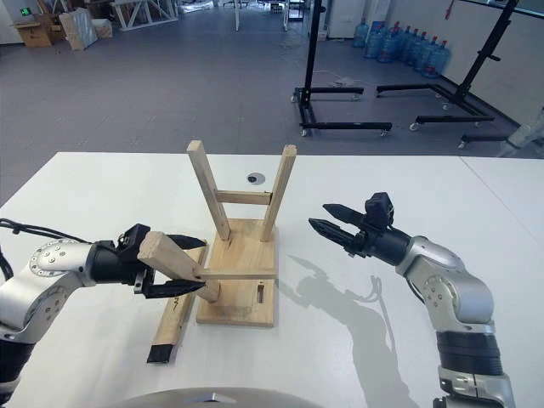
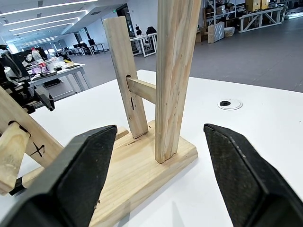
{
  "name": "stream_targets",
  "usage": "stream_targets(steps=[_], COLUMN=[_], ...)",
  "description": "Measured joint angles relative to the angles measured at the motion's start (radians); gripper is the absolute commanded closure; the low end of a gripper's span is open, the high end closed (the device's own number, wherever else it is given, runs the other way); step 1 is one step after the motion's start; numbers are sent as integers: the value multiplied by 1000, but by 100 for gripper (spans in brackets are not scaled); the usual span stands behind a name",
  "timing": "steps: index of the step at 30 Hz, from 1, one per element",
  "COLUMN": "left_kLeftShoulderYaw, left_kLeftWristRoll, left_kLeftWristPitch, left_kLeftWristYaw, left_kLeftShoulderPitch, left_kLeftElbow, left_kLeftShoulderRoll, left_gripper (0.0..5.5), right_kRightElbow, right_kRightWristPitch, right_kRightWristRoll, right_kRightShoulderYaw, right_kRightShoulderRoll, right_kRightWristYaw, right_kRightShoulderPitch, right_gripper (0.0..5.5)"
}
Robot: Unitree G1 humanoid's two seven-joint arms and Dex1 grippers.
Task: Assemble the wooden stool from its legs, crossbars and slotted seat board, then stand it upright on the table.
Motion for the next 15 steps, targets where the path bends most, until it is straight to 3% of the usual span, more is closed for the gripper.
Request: stream_targets(steps=[8,11,15], left_kLeftShoulderYaw=[147,146,55], left_kLeftWristRoll=[-9,46,106], left_kLeftWristPitch=[36,95,269], left_kLeftWristYaw=[83,206,435], left_kLeftShoulderPitch=[240,312,320], left_kLeftElbow=[-125,-188,-234], left_kLeftShoulderRoll=[39,29,-62], left_gripper=[104,104,104], right_kRightElbow=[-52,-79,-134], right_kRightWristPitch=[2,2,-1], right_kRightWristRoll=[20,21,21], right_kRightShoulderYaw=[-24,-30,-43], right_kRightShoulderRoll=[14,24,44], right_kRightWristYaw=[-36,-58,-94], right_kRightShoulderPitch=[56,97,169], right_gripper=[213,213,213])
